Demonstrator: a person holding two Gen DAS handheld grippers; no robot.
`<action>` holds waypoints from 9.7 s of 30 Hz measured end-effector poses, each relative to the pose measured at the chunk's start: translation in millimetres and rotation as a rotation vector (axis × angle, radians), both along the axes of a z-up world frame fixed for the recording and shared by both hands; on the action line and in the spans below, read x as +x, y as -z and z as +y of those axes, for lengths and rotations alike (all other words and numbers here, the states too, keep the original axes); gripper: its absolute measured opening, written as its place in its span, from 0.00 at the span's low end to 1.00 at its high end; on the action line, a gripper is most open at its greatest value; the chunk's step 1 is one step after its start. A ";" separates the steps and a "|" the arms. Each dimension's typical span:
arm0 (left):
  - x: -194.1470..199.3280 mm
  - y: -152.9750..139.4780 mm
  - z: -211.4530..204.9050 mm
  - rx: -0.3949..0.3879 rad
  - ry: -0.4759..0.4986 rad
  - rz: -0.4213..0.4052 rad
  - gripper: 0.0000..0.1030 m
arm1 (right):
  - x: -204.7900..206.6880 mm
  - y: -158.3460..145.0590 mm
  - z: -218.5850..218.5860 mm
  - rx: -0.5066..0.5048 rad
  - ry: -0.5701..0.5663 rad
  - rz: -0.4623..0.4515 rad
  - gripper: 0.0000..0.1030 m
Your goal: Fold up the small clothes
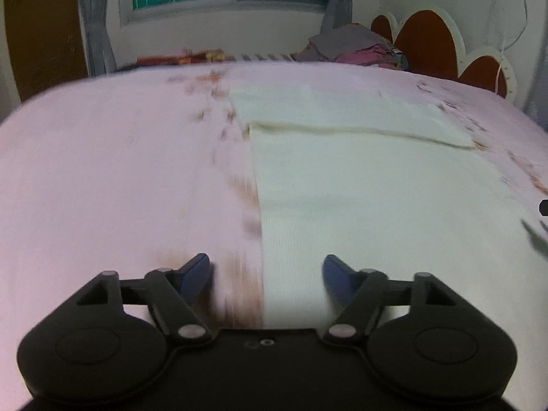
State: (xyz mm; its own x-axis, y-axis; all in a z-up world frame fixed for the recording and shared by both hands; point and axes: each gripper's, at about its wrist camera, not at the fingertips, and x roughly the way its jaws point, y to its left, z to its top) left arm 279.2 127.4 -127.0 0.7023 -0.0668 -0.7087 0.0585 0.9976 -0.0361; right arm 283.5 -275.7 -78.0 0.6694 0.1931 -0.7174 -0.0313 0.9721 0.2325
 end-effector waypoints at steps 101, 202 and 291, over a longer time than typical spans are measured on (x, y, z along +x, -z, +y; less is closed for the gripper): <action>237.2 1.3 63.3 -0.286 0.170 0.045 0.35 | 205.0 20.8 -22.5 0.008 -0.169 -0.057 0.61; 209.4 7.7 -111.7 -0.018 0.231 -0.026 0.62 | 207.2 38.5 111.4 -0.177 -0.359 -0.053 0.52; 117.8 50.0 5.8 -0.869 -0.515 -0.211 0.38 | 180.1 17.8 121.9 0.123 -0.188 -0.042 0.00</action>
